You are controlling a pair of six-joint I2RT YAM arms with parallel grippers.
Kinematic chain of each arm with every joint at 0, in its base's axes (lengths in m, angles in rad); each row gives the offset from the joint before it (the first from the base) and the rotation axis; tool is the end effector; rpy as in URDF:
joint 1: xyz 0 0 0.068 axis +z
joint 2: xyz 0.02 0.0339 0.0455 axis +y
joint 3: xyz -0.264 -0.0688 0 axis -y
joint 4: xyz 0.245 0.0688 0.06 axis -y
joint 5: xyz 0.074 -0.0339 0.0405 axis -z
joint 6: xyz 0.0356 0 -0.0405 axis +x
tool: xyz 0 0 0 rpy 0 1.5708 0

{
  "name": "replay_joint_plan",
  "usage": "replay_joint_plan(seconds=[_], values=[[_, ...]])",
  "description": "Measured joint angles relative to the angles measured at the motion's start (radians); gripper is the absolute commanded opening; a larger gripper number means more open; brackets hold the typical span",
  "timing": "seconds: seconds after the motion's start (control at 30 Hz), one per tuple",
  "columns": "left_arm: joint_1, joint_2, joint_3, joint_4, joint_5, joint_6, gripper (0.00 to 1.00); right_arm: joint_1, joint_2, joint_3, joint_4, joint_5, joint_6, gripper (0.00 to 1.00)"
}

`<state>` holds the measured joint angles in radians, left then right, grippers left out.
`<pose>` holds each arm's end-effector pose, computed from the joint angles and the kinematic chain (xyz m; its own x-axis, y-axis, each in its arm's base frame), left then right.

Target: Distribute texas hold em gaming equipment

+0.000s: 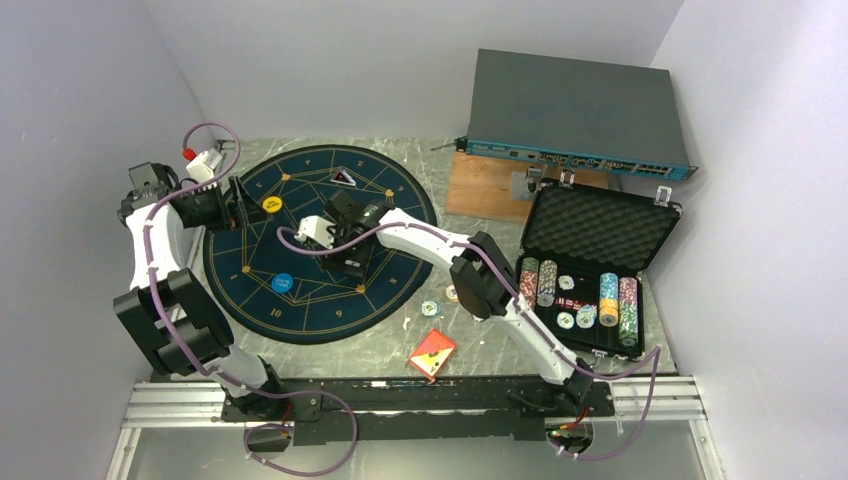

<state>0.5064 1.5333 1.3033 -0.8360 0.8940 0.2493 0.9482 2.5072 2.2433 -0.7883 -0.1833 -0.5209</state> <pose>0.2836 0.1256 0.2956 -0.7354 -0.2312 -0.6370 0.2140 0.8127 -0.5419 0.3089 0.4415 0.1693 -0.0156 -0.8608 -0.5087 -0.9906 0.0825 -0.1094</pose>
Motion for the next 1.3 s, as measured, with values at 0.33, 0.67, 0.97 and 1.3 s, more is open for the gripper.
replay_joint_plan(seconds=[0.33, 0.67, 0.97, 1.3], values=[[-0.007, -0.005, -0.006, 0.009, -0.001, 0.0, 0.96, -0.026, -0.303, -0.276, -0.015, -0.017, 0.009, 0.96], [-0.092, -0.093, -0.089, 0.03, -0.024, 0.001, 0.94, -0.192, -0.864, -0.892, -0.042, 0.027, 0.027, 0.85], [-0.103, -0.097, -0.107, 0.065, -0.031, -0.027, 0.92, -0.225, -0.893, -1.169, -0.024, 0.082, 0.09, 0.8], [-0.104, -0.15, -0.117, 0.05, -0.053, -0.026, 0.93, -0.223, -0.904, -1.278, 0.037, 0.114, 0.112, 0.73]])
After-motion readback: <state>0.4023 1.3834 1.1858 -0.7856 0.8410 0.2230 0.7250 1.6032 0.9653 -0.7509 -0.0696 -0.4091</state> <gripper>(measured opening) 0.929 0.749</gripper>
